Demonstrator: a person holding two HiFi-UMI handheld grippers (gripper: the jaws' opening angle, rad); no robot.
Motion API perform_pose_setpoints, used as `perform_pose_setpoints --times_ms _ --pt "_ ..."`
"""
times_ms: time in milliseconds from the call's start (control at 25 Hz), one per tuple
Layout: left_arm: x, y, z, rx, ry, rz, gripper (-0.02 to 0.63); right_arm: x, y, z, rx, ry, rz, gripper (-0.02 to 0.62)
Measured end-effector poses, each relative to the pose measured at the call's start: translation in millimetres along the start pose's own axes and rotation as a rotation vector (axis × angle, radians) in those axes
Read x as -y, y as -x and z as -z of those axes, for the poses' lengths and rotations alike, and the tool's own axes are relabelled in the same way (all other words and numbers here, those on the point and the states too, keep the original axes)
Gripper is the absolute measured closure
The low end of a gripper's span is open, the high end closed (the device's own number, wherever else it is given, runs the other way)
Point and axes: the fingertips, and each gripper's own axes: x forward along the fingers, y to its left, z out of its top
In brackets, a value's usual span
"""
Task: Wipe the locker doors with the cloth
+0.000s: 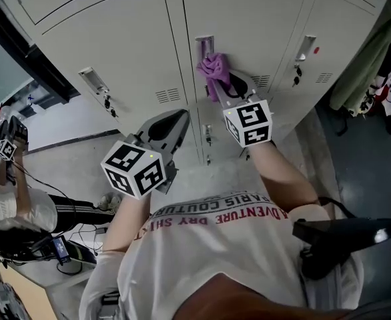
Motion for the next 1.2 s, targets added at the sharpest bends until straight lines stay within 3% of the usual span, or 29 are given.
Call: perform_pose_setpoints --times_ms 160,440,640,1200 --pt "-1.1 -1.5 1.1 -0.005 0.004 0.003 0.606 5.8 -11.2 11.5 -0.026 -0.035 0.032 0.515" --pt "-0.5 -6.5 3.6 -0.010 0.005 0.009 0.606 7.9 -16.0 12.7 -0.049 -0.002 0.048 0.514" --pt "3.3 -12.2 6.0 -0.015 0.009 0.024 0.606 31.5 -5.1 19.9 -0.058 -0.056 0.080 0.514" --pt "16.5 -26.7 16.3 -0.038 0.015 0.083 0.606 168.2 65.1 55.2 -0.114 -0.095 0.403 0.515"
